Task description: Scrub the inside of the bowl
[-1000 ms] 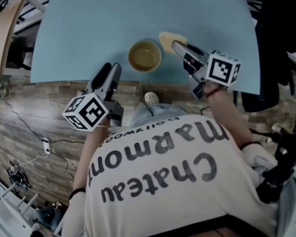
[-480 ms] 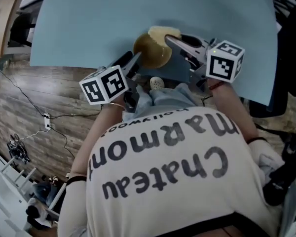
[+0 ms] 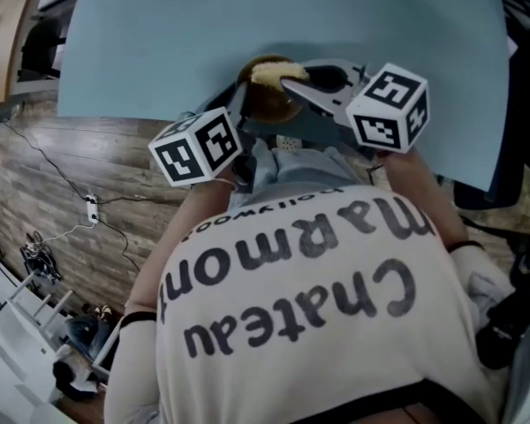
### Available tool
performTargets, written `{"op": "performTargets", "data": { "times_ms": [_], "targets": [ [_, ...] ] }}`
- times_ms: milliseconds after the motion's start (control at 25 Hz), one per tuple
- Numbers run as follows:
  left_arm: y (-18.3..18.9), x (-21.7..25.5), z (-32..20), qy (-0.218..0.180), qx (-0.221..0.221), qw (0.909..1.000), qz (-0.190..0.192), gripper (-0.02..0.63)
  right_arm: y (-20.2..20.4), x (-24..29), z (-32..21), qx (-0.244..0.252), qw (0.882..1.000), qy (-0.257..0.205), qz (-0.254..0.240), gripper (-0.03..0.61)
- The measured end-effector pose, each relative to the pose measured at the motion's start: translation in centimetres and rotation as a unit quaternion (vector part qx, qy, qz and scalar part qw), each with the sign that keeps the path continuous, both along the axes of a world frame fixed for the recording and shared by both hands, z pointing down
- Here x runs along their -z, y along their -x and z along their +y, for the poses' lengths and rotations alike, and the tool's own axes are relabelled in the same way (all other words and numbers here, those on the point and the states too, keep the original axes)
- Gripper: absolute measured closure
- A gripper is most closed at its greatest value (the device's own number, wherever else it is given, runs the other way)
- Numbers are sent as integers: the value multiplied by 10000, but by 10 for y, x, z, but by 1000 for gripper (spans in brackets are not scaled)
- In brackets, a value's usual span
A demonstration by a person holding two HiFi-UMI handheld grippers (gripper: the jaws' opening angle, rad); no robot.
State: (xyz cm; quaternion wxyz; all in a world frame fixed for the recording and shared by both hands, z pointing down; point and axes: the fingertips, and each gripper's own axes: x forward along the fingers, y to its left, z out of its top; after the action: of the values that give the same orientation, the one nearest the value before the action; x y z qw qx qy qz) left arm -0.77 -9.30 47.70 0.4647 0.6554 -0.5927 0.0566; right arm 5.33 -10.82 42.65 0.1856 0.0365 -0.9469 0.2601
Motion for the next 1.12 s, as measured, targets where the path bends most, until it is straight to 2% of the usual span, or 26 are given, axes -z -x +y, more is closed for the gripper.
{"op": "performTargets", "data": {
  "times_ms": [120,240,360,600,1000,1120],
  "targets": [
    [15,15,-8,-295,22,9970,-716,592,5,0,-3,23,9998,-189,93,514],
    [21,29,-18,-542,-199,9878,-1445,592,12,6,-8,-70,9998,-198,2,514],
    [21,39,-24,-679,-402,9797,-1845,592,20,13,-11,-171,9996,-212,-87,514],
    [11,53,-34,-897,-605,9712,-2124,595,24,23,-18,-339,9989,-218,-234,514],
    [15,60,-40,-1012,-634,9594,-2557,595,12,13,-43,-1299,9915,-59,-54,514],
    [16,58,-42,-999,-675,9556,-2687,595,15,14,-40,-1220,9923,98,-160,514]
  ]
}}
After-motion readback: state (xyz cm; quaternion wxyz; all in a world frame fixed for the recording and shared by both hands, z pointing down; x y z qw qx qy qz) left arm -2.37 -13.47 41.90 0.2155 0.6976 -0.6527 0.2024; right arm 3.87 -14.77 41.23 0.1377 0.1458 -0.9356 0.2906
